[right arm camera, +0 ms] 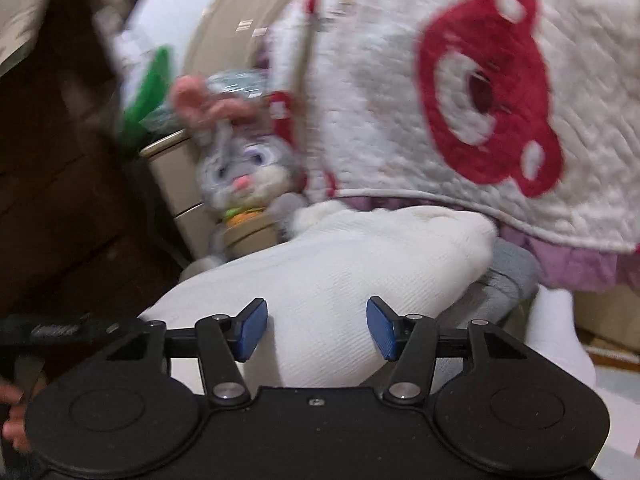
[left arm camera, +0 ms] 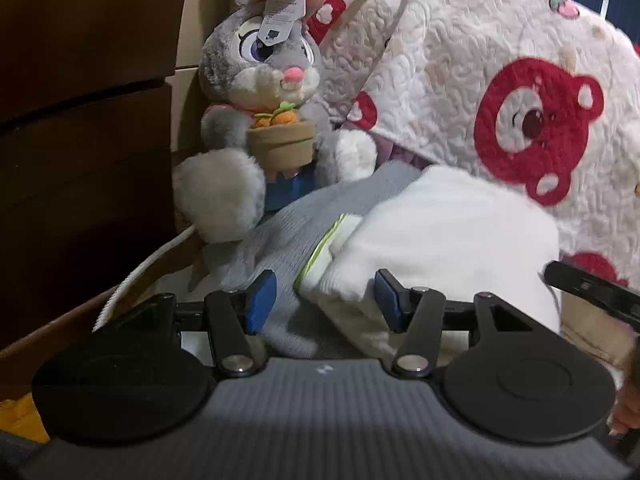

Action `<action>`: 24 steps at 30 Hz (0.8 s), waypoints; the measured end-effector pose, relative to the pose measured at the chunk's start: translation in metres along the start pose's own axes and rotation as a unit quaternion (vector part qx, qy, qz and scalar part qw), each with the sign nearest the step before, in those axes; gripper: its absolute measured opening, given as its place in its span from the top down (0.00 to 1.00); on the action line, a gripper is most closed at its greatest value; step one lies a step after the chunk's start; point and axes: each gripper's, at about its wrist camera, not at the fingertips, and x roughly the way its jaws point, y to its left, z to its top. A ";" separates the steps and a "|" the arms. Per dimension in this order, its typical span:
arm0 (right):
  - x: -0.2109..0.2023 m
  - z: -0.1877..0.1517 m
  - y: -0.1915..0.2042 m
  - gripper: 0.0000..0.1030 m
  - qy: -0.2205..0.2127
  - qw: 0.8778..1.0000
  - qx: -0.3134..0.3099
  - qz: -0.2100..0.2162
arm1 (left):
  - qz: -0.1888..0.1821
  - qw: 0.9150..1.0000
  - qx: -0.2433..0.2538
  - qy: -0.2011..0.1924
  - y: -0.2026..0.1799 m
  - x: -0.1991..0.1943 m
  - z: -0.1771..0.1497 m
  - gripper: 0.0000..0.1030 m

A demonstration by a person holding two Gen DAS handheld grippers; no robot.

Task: Fold clothes

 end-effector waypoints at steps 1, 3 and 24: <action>-0.006 -0.004 0.010 0.40 0.001 1.000 -0.016 0.005 | 0.007 1.000 0.001 -0.002 0.001 -0.003 -0.002 0.47; -0.015 -0.012 0.030 0.40 0.015 0.999 -0.045 0.011 | 0.022 1.000 0.002 -0.006 0.002 -0.008 -0.007 0.47; -0.185 -0.053 0.062 0.31 0.039 0.998 -0.016 -0.050 | 0.065 0.992 0.097 0.054 -0.110 -0.129 -0.083 0.01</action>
